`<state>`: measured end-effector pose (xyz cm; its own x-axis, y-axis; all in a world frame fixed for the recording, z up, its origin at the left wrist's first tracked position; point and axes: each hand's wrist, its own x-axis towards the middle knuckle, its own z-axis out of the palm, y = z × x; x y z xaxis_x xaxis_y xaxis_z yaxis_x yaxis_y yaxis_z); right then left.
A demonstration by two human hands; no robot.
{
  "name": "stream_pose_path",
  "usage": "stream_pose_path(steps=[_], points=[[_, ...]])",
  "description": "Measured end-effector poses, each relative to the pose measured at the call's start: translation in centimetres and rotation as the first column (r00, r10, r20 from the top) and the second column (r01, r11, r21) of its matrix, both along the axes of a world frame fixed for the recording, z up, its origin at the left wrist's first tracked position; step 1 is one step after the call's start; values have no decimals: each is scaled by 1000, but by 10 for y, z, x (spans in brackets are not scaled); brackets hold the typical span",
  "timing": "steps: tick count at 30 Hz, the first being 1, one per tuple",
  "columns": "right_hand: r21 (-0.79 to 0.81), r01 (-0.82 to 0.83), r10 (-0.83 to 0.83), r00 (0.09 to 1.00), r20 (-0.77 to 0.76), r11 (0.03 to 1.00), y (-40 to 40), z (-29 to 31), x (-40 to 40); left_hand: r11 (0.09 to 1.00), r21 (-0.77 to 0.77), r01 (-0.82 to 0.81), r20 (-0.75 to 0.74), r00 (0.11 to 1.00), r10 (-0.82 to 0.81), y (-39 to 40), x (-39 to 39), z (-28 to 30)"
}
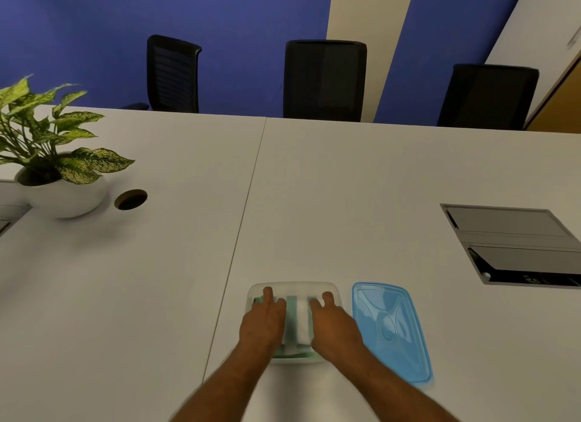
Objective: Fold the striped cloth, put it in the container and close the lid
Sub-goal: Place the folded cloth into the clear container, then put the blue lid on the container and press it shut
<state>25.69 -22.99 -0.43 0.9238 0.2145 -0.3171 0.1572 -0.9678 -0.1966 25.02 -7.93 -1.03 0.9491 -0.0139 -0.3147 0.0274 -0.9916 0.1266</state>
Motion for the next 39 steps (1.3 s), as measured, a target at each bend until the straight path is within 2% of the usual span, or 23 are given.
stream_pose_path(steps=[3, 5, 6, 8, 10, 12, 14, 17, 22, 24, 29, 33, 36, 39], points=[[236, 52, -87, 986, 140, 970, -22, 10, -1, 991, -92, 93, 108, 991, -83, -7, 8, 16], [463, 118, -234, 951, 201, 879, -45, 16, -1, 958, -252, 138, 207, 975, -86, -20, 12, 23], [550, 152, -312, 926, 211, 821, -58, 18, -1, 919, -368, 145, 243, 968, -55, -29, 12, 26], [644, 244, -462, 866, 192, 725, -88, 20, 1, 783, -608, 134, 256, 966, 34, -53, 12, 32], [665, 385, -590, 801, 104, 640, -117, 17, 2, 618, -785, 42, 158, 978, 134, -83, 12, 36], [625, 521, -675, 738, 12, 581, -146, 9, 0, 478, -874, -90, 0, 983, 184, -113, 9, 38], [565, 627, -726, 685, -71, 536, -169, -2, -5, 409, -894, -181, -115, 977, 180, -139, 6, 34], [493, 720, -766, 625, -152, 489, -196, -18, -19, 437, -861, -260, -229, 965, 123, -171, -2, 23], [395, 796, -779, 574, -254, 458, -215, -38, -35, 619, -689, -376, -376, 916, 138, -192, -21, -1], [368, 800, -776, 577, -257, 473, -216, -44, -39, 648, -644, -408, -399, 901, 171, -191, -28, -10], [309, 762, -733, 641, -229, 569, -207, -51, -46, 619, -645, -448, -424, 884, 199, -186, -38, -24], [289, 719, -702, 689, -180, 632, -200, -52, -54, 553, -684, -476, -446, 872, 199, -190, -42, -20], [316, 732, -731, 666, -146, 604, -201, -52, -60, 490, -705, -513, -468, 855, 222, -190, -47, -16], [445, 747, -787, 602, -135, 495, -201, -45, -67, 422, -744, -518, -460, 855, 239, -192, -55, -10]])
